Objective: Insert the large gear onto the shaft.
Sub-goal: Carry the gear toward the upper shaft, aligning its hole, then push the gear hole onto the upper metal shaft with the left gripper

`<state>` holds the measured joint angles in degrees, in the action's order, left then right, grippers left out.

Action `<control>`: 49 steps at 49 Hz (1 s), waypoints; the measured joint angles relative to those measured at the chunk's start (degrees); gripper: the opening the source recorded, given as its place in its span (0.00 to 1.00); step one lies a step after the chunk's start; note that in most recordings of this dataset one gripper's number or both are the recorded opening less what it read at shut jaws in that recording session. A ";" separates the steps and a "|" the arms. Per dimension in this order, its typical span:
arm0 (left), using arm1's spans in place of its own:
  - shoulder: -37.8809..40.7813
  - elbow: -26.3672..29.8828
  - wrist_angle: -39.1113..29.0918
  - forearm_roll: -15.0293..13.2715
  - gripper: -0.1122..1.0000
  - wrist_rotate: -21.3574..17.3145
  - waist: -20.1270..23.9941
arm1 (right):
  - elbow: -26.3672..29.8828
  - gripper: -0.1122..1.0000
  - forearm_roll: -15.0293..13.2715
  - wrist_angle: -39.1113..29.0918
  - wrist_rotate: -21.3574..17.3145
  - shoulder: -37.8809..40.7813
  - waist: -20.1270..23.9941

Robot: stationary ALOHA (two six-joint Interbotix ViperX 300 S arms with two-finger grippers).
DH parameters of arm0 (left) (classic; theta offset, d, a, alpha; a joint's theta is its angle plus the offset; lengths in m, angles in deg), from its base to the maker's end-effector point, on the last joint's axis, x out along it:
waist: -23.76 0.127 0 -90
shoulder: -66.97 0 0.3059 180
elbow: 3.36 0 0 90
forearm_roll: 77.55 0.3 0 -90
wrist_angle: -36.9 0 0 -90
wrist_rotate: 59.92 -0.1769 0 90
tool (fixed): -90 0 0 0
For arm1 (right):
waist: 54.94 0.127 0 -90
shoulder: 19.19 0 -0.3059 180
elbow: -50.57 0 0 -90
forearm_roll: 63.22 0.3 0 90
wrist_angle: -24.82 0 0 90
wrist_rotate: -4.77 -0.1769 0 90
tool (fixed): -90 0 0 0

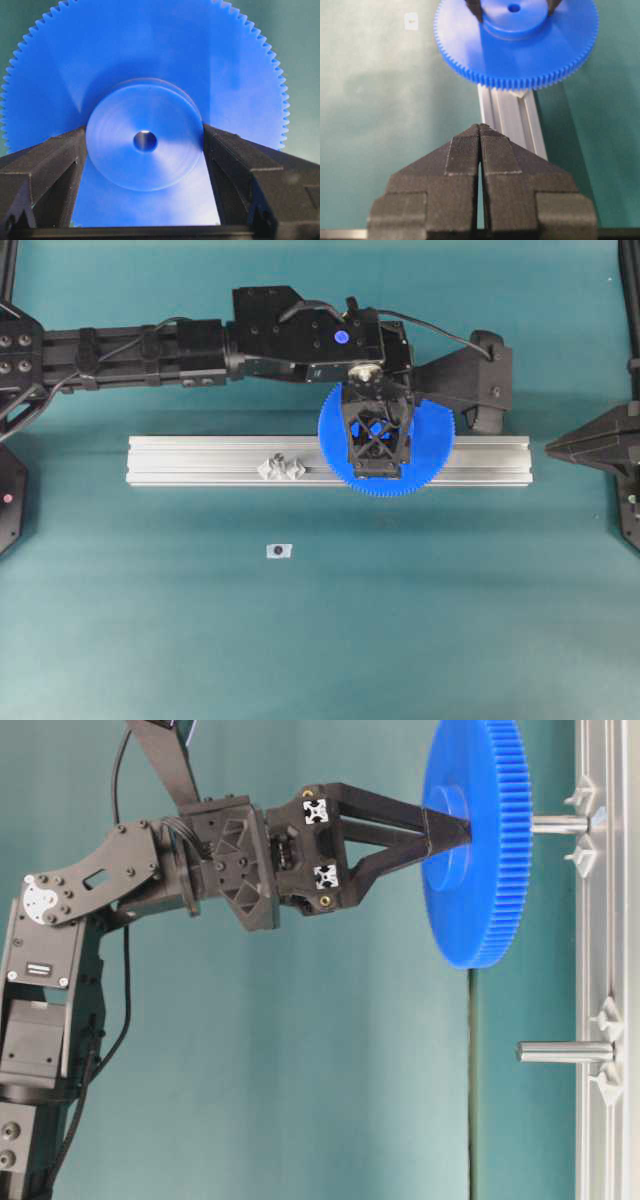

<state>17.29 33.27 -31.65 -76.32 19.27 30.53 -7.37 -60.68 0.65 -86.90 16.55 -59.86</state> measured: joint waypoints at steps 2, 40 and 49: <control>0.00 0.00 0.00 -0.09 0.79 0.00 -0.09 | -0.09 0.11 0.00 0.00 0.00 0.09 0.00; 0.88 -0.79 2.64 -0.09 0.79 2.20 -0.35 | 0.00 0.11 0.09 -0.09 0.00 0.00 -0.09; 1.14 -1.58 4.04 0.00 0.79 2.90 -0.62 | 0.00 0.11 0.00 -0.09 0.00 0.00 -0.18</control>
<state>18.43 31.69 -27.61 -76.32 22.17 29.92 -7.37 -60.68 0.56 -86.90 16.55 -60.04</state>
